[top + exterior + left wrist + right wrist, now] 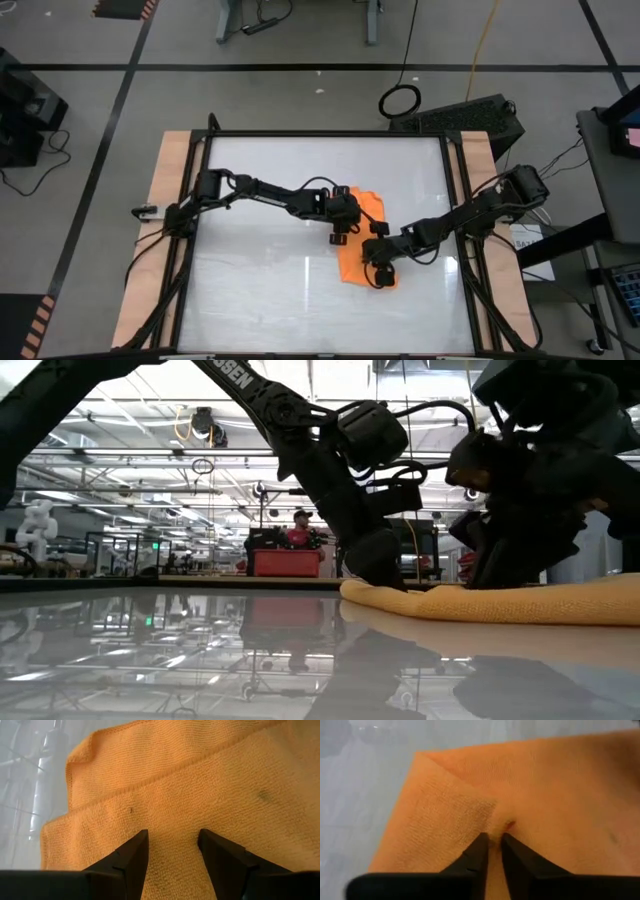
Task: Roll towel
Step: Fold the orange towel
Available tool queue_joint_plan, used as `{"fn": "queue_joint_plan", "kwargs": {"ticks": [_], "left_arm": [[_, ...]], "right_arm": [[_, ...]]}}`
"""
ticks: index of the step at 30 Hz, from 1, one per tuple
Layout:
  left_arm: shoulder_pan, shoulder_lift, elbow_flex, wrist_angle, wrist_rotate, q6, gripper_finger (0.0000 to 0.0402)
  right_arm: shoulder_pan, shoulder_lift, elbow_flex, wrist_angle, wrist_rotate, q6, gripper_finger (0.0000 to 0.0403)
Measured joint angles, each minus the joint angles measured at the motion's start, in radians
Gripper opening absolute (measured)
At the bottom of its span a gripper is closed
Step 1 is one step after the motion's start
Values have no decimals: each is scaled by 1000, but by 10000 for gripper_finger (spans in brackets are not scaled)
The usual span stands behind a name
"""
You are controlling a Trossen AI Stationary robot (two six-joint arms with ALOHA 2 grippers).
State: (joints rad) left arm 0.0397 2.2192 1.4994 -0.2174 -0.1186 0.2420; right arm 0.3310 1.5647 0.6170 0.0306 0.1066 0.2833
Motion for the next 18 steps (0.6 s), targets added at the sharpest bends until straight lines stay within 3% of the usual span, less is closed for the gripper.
{"fn": "queue_joint_plan", "kwargs": {"ticks": [3, 16, 18], "left_arm": [[4, 0, 0, -1, -5, 0, 187], [69, 0, 0, 1, -54, 29, 187], [81, 0, -1, 5, -57, 30, 187]], "right_arm": [[14, -7, 13, 1, 3, -18, 7], [132, -6, 113, -26, -13, -17, 1], [151, -6, 128, -17, -75, -1, 1]]}}
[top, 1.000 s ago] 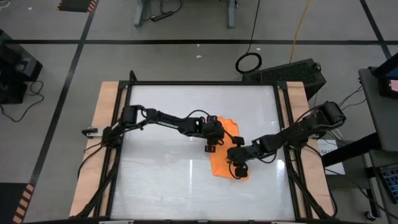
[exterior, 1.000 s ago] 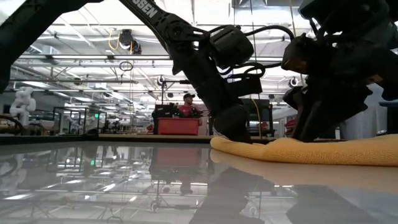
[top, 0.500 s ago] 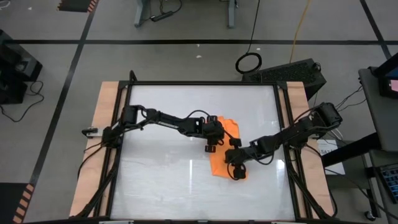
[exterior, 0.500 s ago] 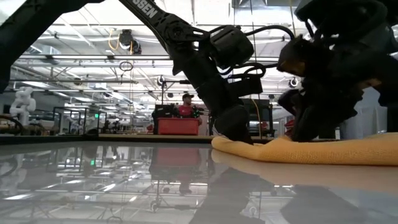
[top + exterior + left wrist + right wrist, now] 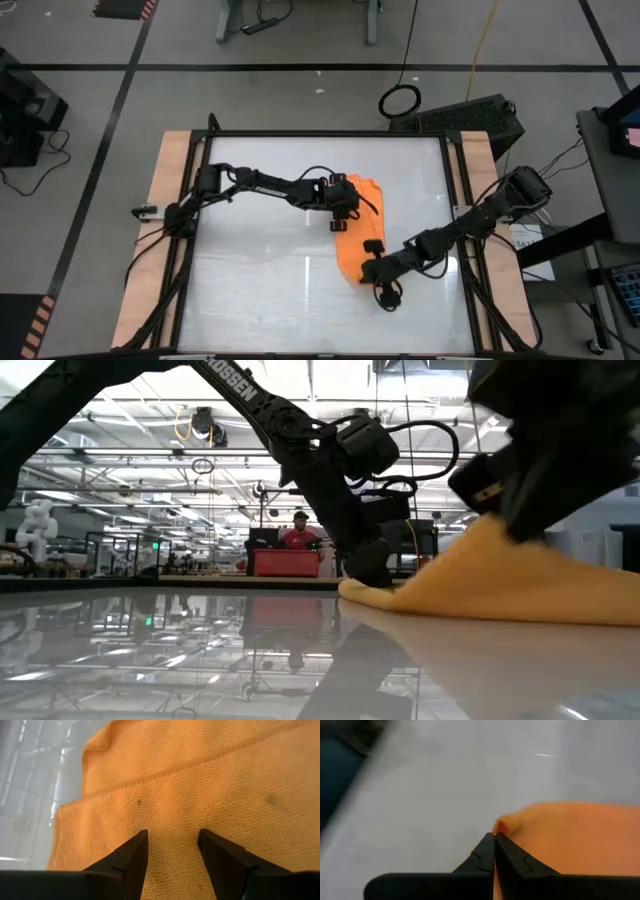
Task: Roll towel
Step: Fold the orange towel
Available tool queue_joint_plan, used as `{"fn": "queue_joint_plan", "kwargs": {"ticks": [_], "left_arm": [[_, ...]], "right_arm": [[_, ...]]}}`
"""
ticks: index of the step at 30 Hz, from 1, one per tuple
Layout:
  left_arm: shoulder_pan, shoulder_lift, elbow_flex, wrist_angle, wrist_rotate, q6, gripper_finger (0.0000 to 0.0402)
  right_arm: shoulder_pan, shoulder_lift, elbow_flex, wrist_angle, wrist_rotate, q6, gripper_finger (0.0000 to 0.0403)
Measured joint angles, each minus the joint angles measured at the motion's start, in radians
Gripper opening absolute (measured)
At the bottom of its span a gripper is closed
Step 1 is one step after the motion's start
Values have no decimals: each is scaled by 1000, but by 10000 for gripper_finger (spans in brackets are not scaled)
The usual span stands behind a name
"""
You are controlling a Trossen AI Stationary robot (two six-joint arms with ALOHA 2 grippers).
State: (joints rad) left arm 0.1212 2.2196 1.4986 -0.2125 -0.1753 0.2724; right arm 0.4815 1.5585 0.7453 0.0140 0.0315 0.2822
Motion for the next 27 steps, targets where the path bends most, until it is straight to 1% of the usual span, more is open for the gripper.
{"fn": "queue_joint_plan", "kwargs": {"ticks": [2, 4, 6, 9, 14, 16, 18, 24, 27], "left_arm": [[9, 0, 0, 2, 1, 2, 187], [15, 0, 0, 2, 6, 3, 187], [19, 0, 0, 2, 10, 6, 187], [21, 0, 0, -1, 9, 29, 187], [11, 0, 0, -12, 1, 52, 187], [5, 0, 0, -13, -6, 63, 187], [-1, -9, 0, -25, -14, 81, 187], [-27, -53, -5, -75, -75, 127, 187], [-50, -91, -6, -65, -86, 128, 187]], "right_arm": [[14, 1, 4, 39, -75, 28, 1], [27, 6, 4, 63, -108, 42, 6], [46, 7, 4, 77, -131, 47, 21], [63, 5, 4, 62, -148, 47, 56], [73, 1, 5, -1, -124, 49, 120], [72, -14, 4, -79, -60, 70, 136], [69, -38, 4, -151, 19, 89, 141], [86, -170, 4, -293, 183, 100, 133], [90, -243, 4, -400, 317, 141, 127]]}}
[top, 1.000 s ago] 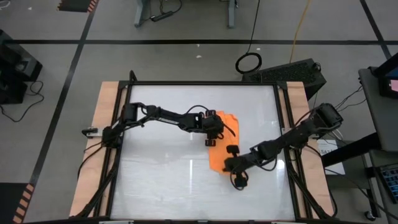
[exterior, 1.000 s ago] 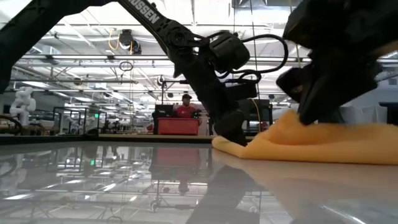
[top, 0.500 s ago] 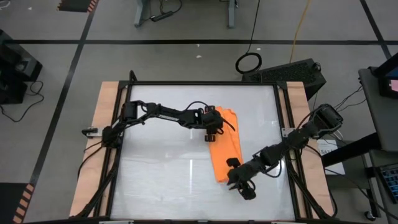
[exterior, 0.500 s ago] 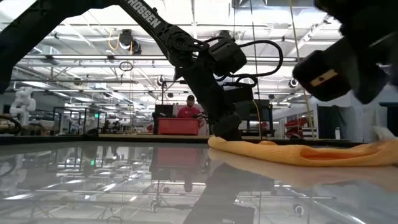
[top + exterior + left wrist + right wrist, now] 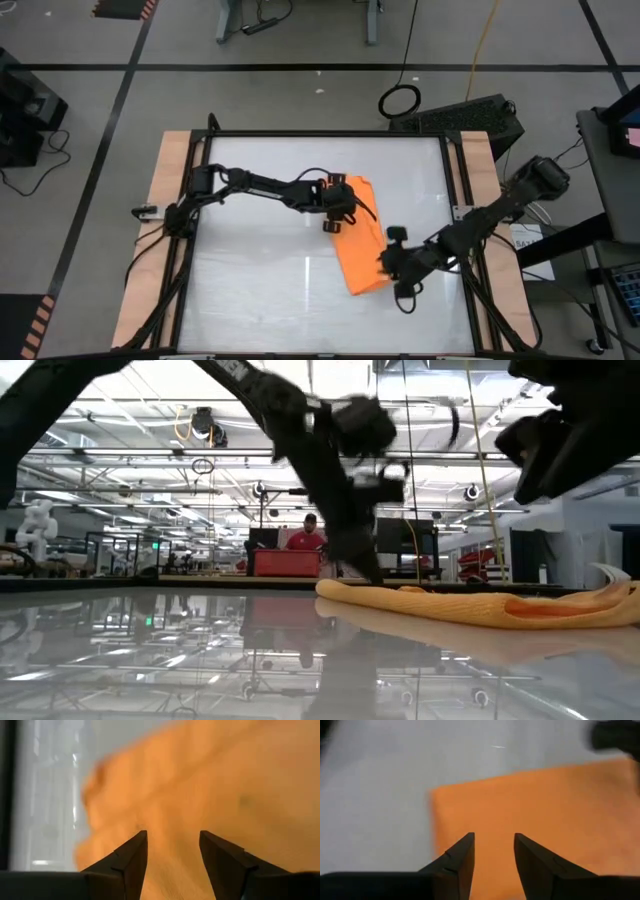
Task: Roll towel
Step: Fold the orange towel
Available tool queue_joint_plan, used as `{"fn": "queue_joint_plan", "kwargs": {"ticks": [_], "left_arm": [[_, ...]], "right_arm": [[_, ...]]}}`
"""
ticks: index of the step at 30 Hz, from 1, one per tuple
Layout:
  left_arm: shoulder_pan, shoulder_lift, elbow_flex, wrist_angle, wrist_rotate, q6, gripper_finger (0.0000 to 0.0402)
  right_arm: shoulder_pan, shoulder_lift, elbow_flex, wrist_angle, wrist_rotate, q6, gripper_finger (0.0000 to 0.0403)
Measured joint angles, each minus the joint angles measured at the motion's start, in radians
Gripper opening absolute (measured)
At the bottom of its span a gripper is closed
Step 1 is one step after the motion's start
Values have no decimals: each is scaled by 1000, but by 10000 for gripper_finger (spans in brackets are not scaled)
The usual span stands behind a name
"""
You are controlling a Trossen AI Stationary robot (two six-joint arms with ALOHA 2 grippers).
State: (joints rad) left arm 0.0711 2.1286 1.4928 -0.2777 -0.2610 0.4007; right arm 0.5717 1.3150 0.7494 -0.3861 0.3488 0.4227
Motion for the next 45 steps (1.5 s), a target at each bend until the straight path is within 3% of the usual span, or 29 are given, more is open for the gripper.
{"fn": "queue_joint_plan", "kwargs": {"ticks": [3, 6, 14, 22, 29, 35, 39, 45], "left_arm": [[-31, -29, 5, 19, -5, -1, 187], [-63, -28, 3, 5, -28, -9, 187], [-110, -29, 3, -148, -2, -173, 187], [-111, 5, 5, -188, 66, -238, 187], [-67, 23, 7, -178, 36, -143, 187], [-36, 24, 7, -176, -103, 17, 187], [-27, 21, 5, -201, -187, 59, 187], [-55, -42, 4, -308, -244, 55, 187]], "right_arm": [[-1, -39, -2, -125, 85, 39, 122], [-1, -41, -33, -127, 91, 22, 119], [-32, 52, -170, 149, 12, -27, 118], [-55, 202, -191, 318, -67, -36, 118], [-55, 354, -180, 649, -140, -43, 118], [-79, 449, -119, 811, -139, -122, 118], [-104, 445, -51, 764, -147, -184, 118], [-113, 347, 0, 418, -141, -204, 118]]}}
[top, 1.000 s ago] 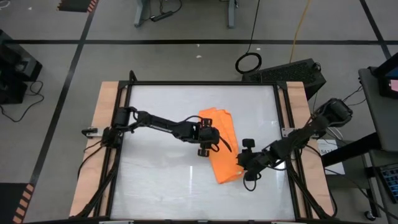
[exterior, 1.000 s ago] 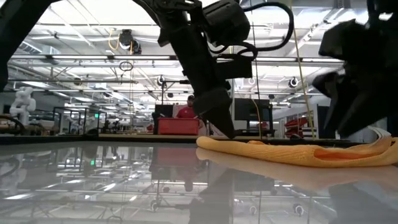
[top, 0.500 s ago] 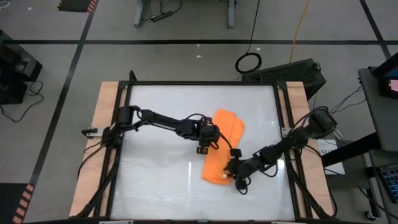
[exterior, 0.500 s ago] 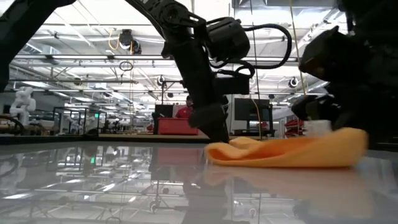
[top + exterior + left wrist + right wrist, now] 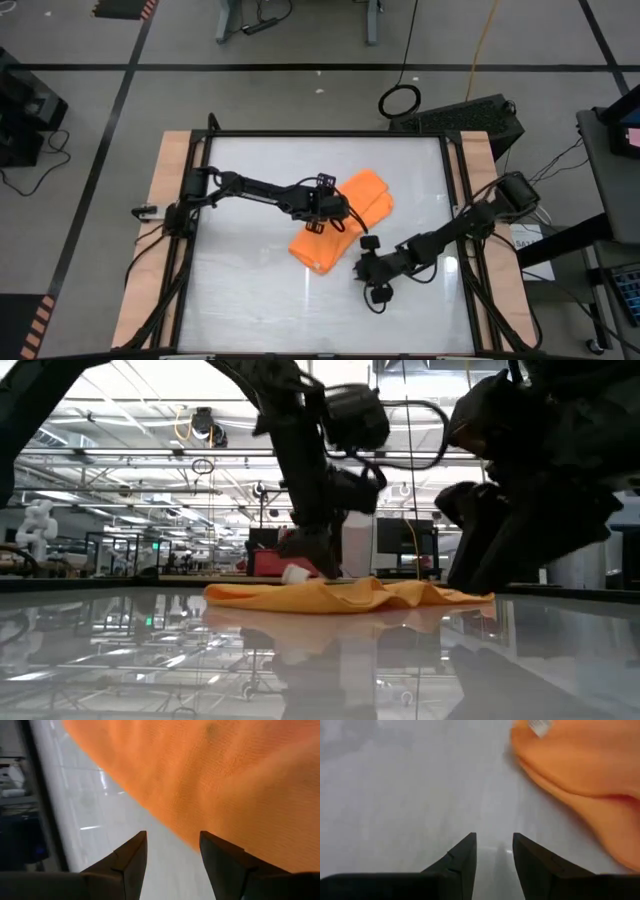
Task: Roll towel
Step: Fold the orange towel
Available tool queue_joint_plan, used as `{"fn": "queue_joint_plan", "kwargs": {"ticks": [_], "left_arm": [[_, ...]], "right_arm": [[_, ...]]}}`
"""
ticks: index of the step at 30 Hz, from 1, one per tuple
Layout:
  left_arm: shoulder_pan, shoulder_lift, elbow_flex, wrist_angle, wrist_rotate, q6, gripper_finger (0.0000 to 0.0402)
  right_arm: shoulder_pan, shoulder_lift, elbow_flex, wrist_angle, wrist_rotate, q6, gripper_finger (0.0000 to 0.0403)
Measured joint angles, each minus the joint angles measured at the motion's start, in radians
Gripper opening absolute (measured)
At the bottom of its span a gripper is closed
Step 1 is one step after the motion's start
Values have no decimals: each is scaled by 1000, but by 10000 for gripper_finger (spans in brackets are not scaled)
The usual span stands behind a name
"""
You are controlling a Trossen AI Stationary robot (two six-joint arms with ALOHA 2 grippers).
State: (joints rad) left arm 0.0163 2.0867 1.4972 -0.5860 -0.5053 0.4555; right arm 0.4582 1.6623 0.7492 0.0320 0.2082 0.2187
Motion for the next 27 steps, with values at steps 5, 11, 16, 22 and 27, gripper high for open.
{"fn": "queue_joint_plan", "kwargs": {"ticks": [5, 11, 16, 22, 27], "left_arm": [[-45, -69, 0, -34, 0, -45, 187], [-112, -100, 1, -57, 208, -155, 187], [-168, -72, 2, -69, 338, -221, 187], [-216, -20, 1, -99, 357, -242, 187], [-230, 20, 5, -159, 372, -267, 187]], "right_arm": [[0, -129, 12, -226, 146, -8, 118], [-38, -249, 12, -486, 408, 20, 118], [-136, -283, -9, -544, 411, 44, 118], [-256, -283, -53, -499, 362, -3, 118], [-332, -283, -91, -469, 348, -48, 118]]}}
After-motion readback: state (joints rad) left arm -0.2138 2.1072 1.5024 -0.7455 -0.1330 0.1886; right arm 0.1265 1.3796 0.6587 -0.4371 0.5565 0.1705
